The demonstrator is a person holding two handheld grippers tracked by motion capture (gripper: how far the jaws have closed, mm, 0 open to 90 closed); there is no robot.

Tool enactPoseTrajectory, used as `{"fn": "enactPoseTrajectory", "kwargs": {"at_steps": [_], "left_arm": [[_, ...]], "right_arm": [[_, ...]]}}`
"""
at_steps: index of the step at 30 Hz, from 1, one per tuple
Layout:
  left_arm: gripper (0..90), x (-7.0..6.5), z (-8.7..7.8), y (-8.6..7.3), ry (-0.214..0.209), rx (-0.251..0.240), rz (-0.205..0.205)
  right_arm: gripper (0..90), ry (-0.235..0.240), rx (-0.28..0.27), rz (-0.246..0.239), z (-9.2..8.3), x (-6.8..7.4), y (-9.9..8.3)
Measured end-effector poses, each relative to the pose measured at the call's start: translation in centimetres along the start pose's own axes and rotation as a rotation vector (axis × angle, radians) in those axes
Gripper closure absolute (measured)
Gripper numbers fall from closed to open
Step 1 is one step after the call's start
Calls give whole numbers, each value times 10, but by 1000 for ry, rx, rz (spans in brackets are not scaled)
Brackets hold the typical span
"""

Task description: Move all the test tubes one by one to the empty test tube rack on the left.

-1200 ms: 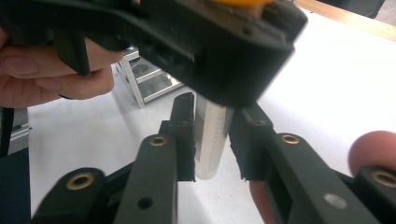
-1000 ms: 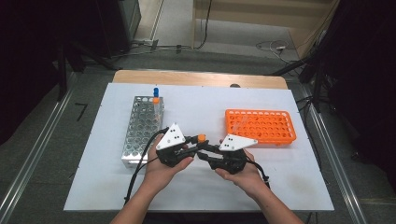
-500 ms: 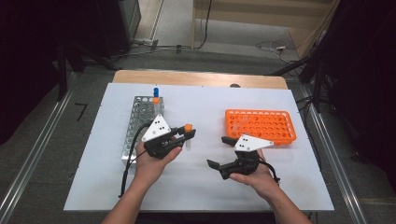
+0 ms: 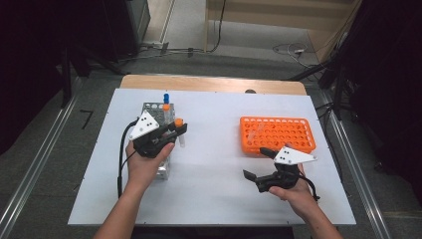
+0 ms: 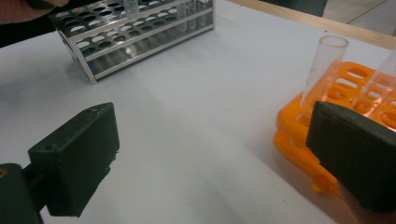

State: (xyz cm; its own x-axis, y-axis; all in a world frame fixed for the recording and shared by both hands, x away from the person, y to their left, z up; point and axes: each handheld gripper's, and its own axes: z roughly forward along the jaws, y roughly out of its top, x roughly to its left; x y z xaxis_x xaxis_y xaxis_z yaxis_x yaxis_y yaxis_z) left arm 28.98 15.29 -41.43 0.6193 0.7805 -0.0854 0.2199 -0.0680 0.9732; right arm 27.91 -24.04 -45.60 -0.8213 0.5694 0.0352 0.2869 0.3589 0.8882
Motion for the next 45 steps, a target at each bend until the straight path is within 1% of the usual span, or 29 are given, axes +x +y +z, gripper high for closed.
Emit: {"fn": "enactPoseTrajectory", "kwargs": {"at_steps": [3,7,12,17,22,24,26,31,32,33,35,36,39,41,45], "left_arm": [[749,8,-1,2,21,-11,-13],[748,18,-3,6,52,-21,-21],[748,30,-3,7,94,-30,-34],[748,42,-1,5,130,-38,-54],[748,50,1,3,154,-48,-79],[748,53,3,2,166,-47,-86],[748,55,4,2,178,-42,-84],[748,60,10,-1,202,-50,-89],[748,61,11,-1,212,-47,-91],[748,62,12,-2,217,-45,-96],[748,63,14,-2,225,-56,-106],[748,64,14,-2,233,-53,-99],[748,64,18,-4,236,-39,-90],[748,64,20,-5,239,-15,-81],[746,63,24,-8,255,37,-78]], "right_arm": [[12,-7,4,-7,-4,-5,-5],[12,-10,7,23,-4,-14,-10],[12,-14,2,29,-5,-21,-14],[12,-17,-6,32,-6,-22,-15],[12,-23,-5,31,-5,-22,-15],[12,-24,-4,31,-5,-22,-15],[12,-23,-6,33,-5,-22,-15],[12,-23,-10,30,-5,-22,-15],[12,-24,-10,30,-4,-22,-15],[12,-23,-10,31,-4,-22,-15],[12,-23,-12,29,-5,-22,-15],[12,-22,-14,29,-5,-22,-15],[12,-22,-16,30,-5,-22,-15],[12,-22,-15,33,-5,-22,-15],[12,-21,-15,29,-5,-23,-15]]}}
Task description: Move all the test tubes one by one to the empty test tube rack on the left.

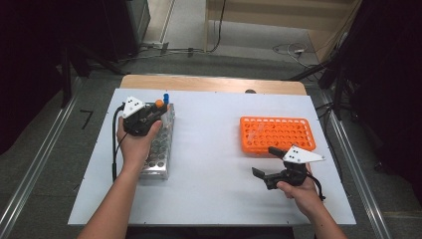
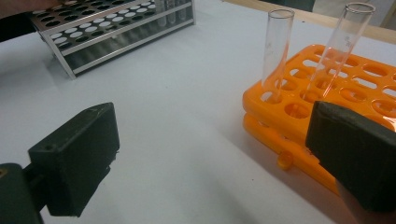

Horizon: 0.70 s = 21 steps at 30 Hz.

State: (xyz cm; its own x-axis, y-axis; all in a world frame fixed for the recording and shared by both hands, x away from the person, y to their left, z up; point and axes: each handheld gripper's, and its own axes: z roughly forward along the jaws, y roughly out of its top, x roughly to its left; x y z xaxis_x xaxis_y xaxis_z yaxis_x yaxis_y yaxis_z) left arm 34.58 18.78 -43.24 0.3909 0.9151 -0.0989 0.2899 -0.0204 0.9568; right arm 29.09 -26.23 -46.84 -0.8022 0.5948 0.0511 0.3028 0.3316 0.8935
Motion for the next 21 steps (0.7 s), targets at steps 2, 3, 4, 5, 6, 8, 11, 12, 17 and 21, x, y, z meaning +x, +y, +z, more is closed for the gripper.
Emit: {"fn": "enactPoseTrajectory", "kwargs": {"at_steps": [2,3,4,5,6,8,11,12,17,21], "left_arm": [[745,-1,1,0,8,25,6],[744,-2,2,0,9,34,12],[743,-3,3,0,13,49,20],[737,-4,3,0,19,57,30],[735,-4,3,0,22,65,36],[730,-5,3,0,19,72,34],[643,-4,3,1,5,82,31],[614,-4,2,1,-3,84,30],[443,-5,-1,3,-14,84,15],[252,-6,-6,5,-30,70,-12]], "right_arm": [[12,1,0,-1,0,0,0],[12,0,1,0,0,0,0],[12,0,2,0,0,0,0],[12,0,1,-2,1,0,0],[12,0,2,-1,1,0,0],[12,-2,4,2,1,0,-1],[12,-4,5,0,1,-1,-1],[12,-5,4,0,1,-1,-1],[13,-5,0,7,2,-1,0],[13,-9,-2,13,3,-2,1]]}}
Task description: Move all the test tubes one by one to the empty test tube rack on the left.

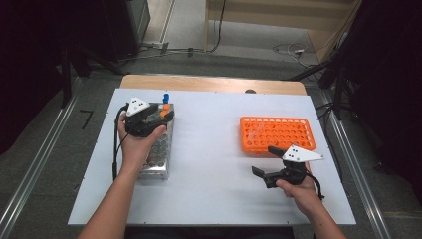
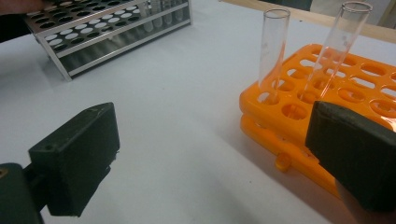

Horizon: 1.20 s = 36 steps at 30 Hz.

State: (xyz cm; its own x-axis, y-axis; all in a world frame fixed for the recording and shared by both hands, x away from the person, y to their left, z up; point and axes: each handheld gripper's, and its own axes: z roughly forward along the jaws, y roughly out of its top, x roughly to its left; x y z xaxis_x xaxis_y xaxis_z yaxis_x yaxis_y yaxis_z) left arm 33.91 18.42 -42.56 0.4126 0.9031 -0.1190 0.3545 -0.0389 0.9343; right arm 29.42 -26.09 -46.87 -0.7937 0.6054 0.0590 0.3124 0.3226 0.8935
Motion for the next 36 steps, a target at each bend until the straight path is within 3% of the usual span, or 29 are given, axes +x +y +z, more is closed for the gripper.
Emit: {"fn": "enactPoseTrajectory", "kwargs": {"at_steps": [4,12,27,36], "left_arm": [[136,-5,-7,1,-43,-14,-12],[32,-18,-23,-2,-131,-26,-18],[0,-44,-37,-17,-223,-8,-11],[0,-51,-39,-26,-250,-2,-20]], "right_arm": [[14,-11,-4,7,0,-2,2],[15,-32,-7,6,3,-3,7],[18,-79,-17,28,5,-17,20],[34,-147,3,56,11,-35,25]]}}
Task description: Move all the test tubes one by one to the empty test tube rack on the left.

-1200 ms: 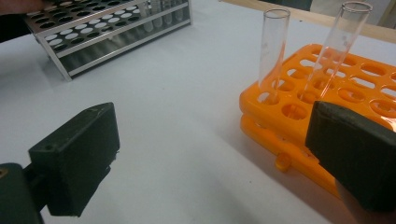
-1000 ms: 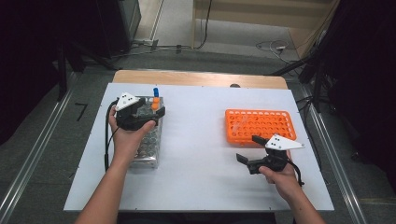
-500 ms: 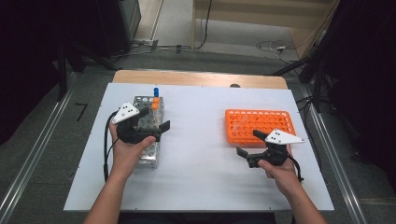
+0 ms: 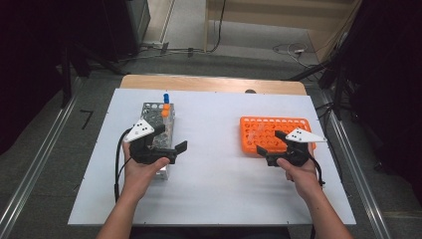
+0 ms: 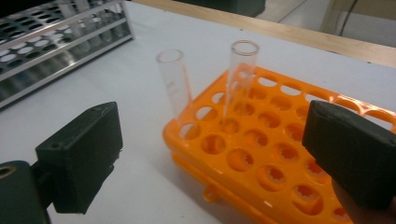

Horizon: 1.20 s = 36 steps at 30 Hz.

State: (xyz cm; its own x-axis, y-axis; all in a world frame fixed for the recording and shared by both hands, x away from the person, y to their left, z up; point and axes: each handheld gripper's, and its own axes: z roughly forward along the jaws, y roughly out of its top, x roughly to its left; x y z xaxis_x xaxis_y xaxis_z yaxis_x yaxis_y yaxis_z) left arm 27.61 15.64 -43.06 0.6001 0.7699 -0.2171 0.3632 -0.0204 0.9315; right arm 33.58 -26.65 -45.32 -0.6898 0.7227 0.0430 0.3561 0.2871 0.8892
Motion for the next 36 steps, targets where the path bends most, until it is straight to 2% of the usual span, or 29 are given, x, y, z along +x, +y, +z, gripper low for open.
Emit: {"fn": "enactPoseTrajectory", "kwargs": {"at_steps": [4,11,14,18,20,32,36], "left_arm": [[0,-2,-3,0,-2,-7,-2],[0,-4,0,-2,-8,-1,-2],[0,-6,1,-3,-12,6,2],[0,-7,3,-4,-16,13,9],[0,-8,4,-5,-18,15,9],[0,-10,6,-4,-30,12,4],[1,-11,7,-5,-32,13,7]], "right_arm": [[83,-29,14,35,6,-9,2],[261,-56,30,71,26,-13,3],[363,-68,35,76,35,-12,2],[502,-106,45,98,43,-13,-1],[549,-102,39,120,45,-14,-2],[704,-109,29,76,57,-2,-5],[708,-128,26,69,58,1,-5]]}}
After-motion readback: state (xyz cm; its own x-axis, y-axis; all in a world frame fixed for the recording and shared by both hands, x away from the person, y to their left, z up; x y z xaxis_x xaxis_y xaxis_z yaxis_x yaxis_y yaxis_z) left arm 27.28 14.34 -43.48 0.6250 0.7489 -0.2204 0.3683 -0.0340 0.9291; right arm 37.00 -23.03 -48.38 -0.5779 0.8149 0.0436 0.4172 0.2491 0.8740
